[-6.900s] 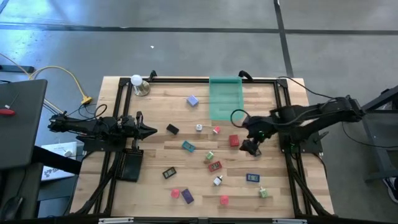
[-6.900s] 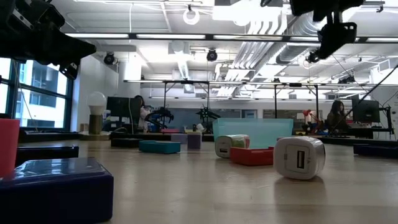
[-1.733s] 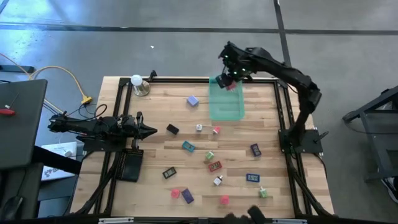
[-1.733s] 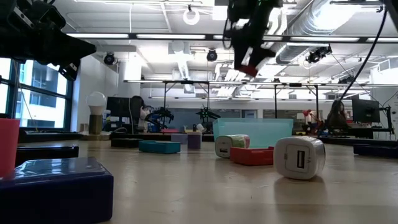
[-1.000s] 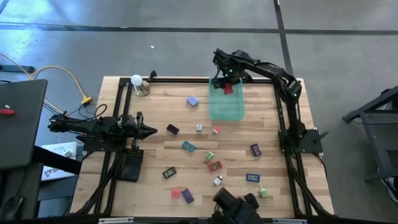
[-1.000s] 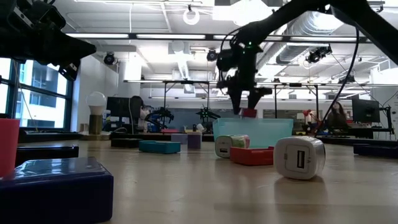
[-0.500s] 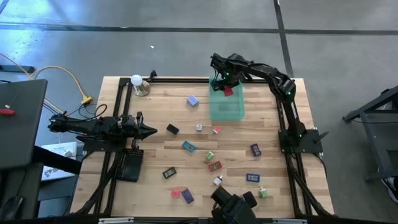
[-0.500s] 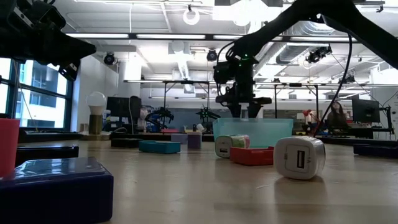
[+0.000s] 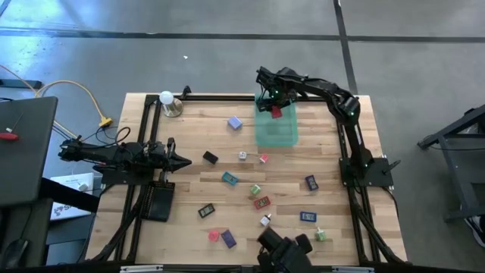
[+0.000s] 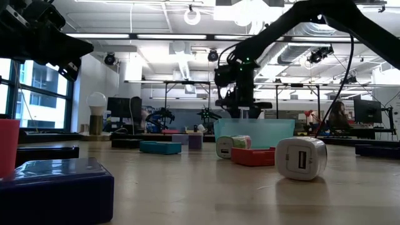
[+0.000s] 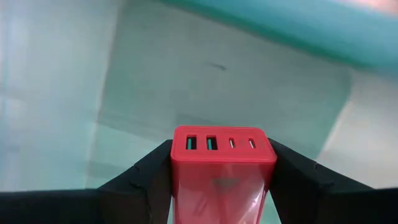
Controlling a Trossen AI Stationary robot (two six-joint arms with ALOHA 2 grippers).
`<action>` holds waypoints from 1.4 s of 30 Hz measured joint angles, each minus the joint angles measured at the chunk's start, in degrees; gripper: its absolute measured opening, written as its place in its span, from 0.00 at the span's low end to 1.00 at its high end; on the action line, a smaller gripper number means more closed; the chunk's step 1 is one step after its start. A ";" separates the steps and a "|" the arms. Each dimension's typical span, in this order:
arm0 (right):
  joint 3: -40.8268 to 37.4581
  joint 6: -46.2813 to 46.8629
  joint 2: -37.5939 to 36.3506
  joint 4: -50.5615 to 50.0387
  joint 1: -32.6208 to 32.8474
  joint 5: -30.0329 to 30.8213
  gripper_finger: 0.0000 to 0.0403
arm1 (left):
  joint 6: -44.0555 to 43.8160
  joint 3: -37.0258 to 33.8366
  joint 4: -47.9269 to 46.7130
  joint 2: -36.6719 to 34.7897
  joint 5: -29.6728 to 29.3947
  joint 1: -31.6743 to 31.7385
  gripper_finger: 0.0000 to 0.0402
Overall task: Pick & Place Office items
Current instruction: Put the red charger adapter into the green bin
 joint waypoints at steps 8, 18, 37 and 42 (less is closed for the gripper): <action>-3.84 -0.59 0.02 2.30 -1.06 -0.03 0.50 | 0.01 0.00 0.00 0.00 0.08 0.00 0.00; -6.41 -1.29 0.01 4.67 -1.17 -0.05 0.55 | 0.01 0.00 0.05 0.00 0.06 0.01 0.00; -6.41 -3.22 0.01 5.47 -1.12 0.05 0.57 | 0.04 -0.02 0.17 0.00 -0.10 0.00 0.00; -6.41 -3.24 0.01 5.47 -1.12 -0.05 0.57 | 0.04 -0.02 0.17 0.00 -0.07 0.02 0.00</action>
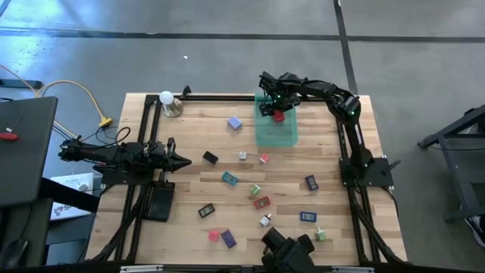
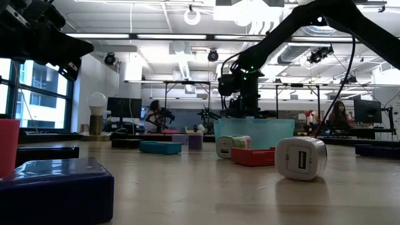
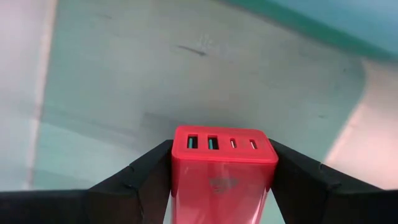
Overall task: Pick & Place Office items
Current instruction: Put the red charger adapter into the green bin
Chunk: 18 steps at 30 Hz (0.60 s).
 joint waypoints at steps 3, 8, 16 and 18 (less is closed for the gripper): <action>0.00 -0.02 -0.02 -0.18 0.00 -0.03 0.57 | 0.00 0.00 0.00 0.00 0.00 -0.01 0.00; 0.00 -3.32 -0.09 -0.64 0.03 -0.28 0.57 | 0.00 0.00 0.00 0.00 0.00 -0.02 0.00; 0.00 -4.44 -0.09 -1.11 0.15 -0.17 0.57 | 0.00 0.00 0.00 0.00 0.02 -0.02 0.00; 0.00 -4.55 -0.09 -1.11 0.15 -0.17 0.57 | 0.00 0.00 0.00 0.00 0.04 0.00 0.00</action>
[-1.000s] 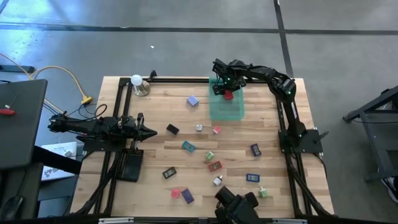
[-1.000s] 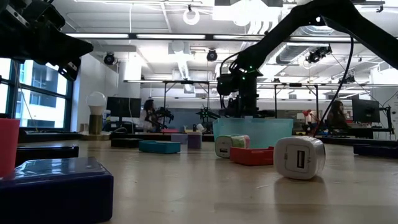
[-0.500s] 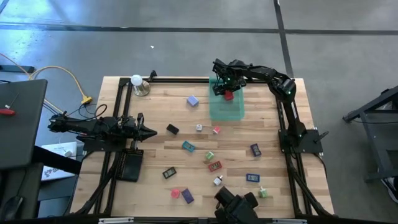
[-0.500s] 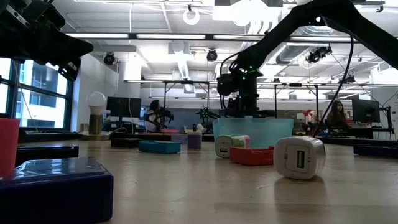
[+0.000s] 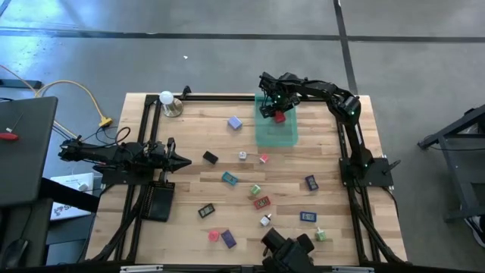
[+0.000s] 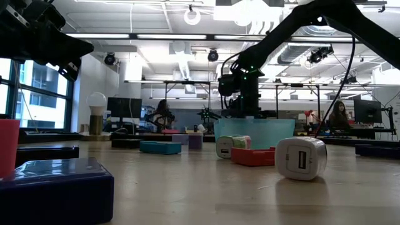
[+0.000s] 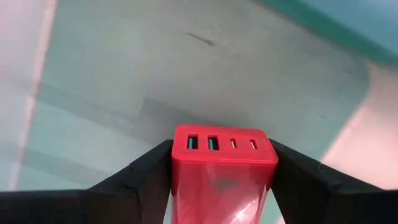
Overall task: Pick & Place Office items
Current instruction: Put the red charger adapter into the green bin, then put the top blue digital timer into the black bin
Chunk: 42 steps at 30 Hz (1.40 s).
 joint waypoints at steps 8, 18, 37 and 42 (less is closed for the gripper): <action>0.00 -1.13 0.00 0.45 0.35 0.45 0.80 | 0.00 0.00 -0.02 0.00 0.09 -0.02 0.00; 0.00 0.52 -5.34 0.04 0.18 2.32 0.98 | 0.00 0.00 -0.02 0.00 0.07 0.00 0.00; 0.04 0.03 -30.39 -17.10 7.23 -4.45 0.99 | 0.00 0.02 -0.18 -0.01 0.05 0.00 0.00; 0.02 -1.93 -32.98 -22.77 11.94 -4.22 0.99 | 0.00 0.02 -0.22 -0.02 0.07 0.00 0.00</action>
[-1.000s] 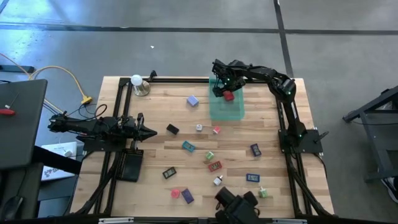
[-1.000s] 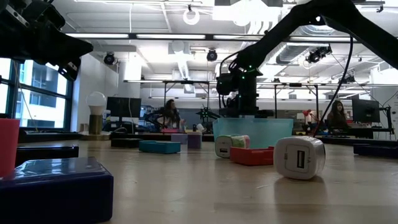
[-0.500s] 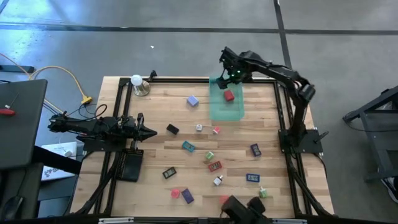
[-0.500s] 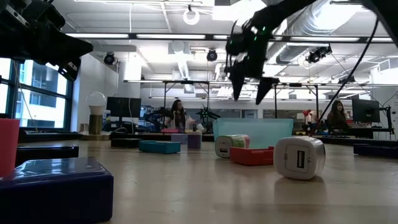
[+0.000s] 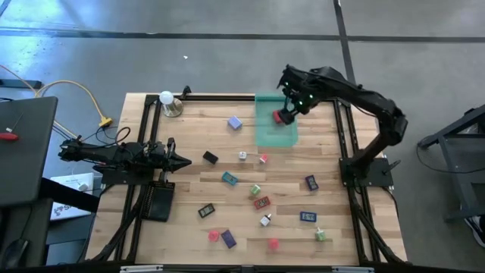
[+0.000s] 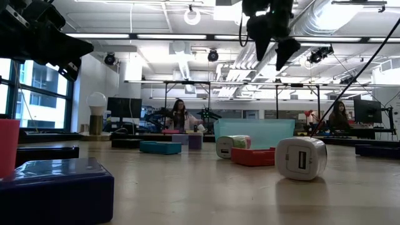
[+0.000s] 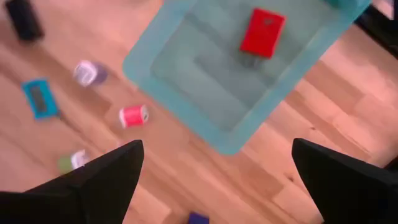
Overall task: Pick & Place Office items
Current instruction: Put the top blue digital timer into the black bin
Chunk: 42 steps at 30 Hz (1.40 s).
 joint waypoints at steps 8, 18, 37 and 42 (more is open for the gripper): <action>0.00 -1.39 -0.83 -2.29 8.57 1.48 0.99 | -0.02 0.00 -0.04 0.02 -0.02 0.00 0.00; -1.19 11.30 -1.33 -10.74 20.54 7.27 0.99 | -0.02 0.00 -0.09 0.02 0.00 -0.02 0.00; -26.44 28.92 -3.48 -9.24 42.13 8.68 0.99 | -0.01 -0.04 0.49 0.02 -0.15 -0.01 0.00; -31.96 30.56 -10.42 -6.32 42.46 8.91 0.99 | 0.00 -0.04 0.57 0.02 -0.26 0.00 0.00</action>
